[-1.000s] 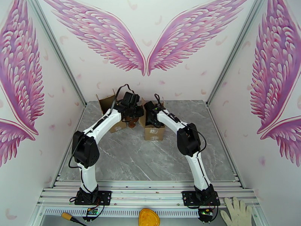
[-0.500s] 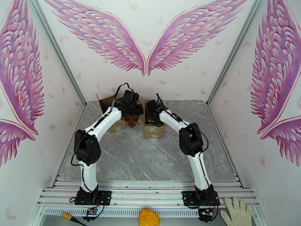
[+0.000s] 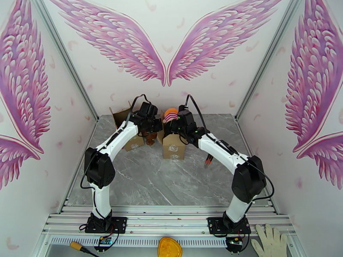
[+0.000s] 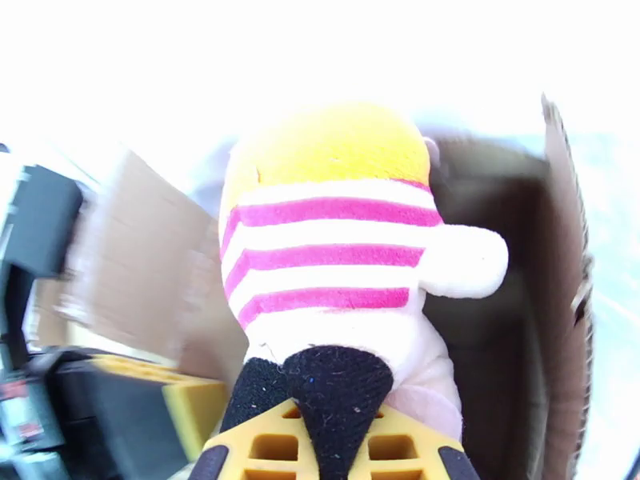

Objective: Unpack the express box

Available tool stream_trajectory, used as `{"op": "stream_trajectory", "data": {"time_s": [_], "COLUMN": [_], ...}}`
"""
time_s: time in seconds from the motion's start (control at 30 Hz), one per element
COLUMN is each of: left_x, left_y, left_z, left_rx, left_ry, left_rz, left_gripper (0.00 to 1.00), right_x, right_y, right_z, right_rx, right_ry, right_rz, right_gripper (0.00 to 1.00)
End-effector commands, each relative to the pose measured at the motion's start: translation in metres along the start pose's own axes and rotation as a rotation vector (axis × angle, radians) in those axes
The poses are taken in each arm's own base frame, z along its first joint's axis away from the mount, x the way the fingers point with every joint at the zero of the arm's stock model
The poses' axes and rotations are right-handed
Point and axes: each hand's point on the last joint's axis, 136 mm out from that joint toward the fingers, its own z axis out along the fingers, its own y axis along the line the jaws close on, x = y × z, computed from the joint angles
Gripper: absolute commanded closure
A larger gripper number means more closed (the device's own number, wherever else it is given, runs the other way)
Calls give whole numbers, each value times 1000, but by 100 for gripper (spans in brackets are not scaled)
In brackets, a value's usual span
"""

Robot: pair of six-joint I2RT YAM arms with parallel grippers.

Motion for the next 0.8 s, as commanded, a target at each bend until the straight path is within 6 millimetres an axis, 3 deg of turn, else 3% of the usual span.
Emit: {"op": "stream_trajectory", "data": {"time_s": [0.0,0.23,0.37,0.47,0.6,0.77], "left_x": [-14,-23,-30,-35,-41,-46], "left_y": [3,6,6,4,5,6], "left_z": [-3,-1,3,6,9,11], "left_rx": [-20,-34,-32,-30,-32,-30], "left_ry": [-30,-45,-44,-47,-45,-43], "left_rz": [-11,-19,-17,-12,-11,-9], "left_gripper": [100,100,100,100,100,100], "right_x": [-46,-117,-144,-145,-126,-98], "right_y": [29,27,-11,-49,-106,-145], "right_z": [-35,-105,-143,-160,-164,-154], "right_rx": [-123,-94,2,92,219,301], "right_ry": [-183,-403,-439,-422,-342,-265], "right_rz": [-12,-20,31,44,89,93], "right_gripper": [100,100,100,100,100,100]}}
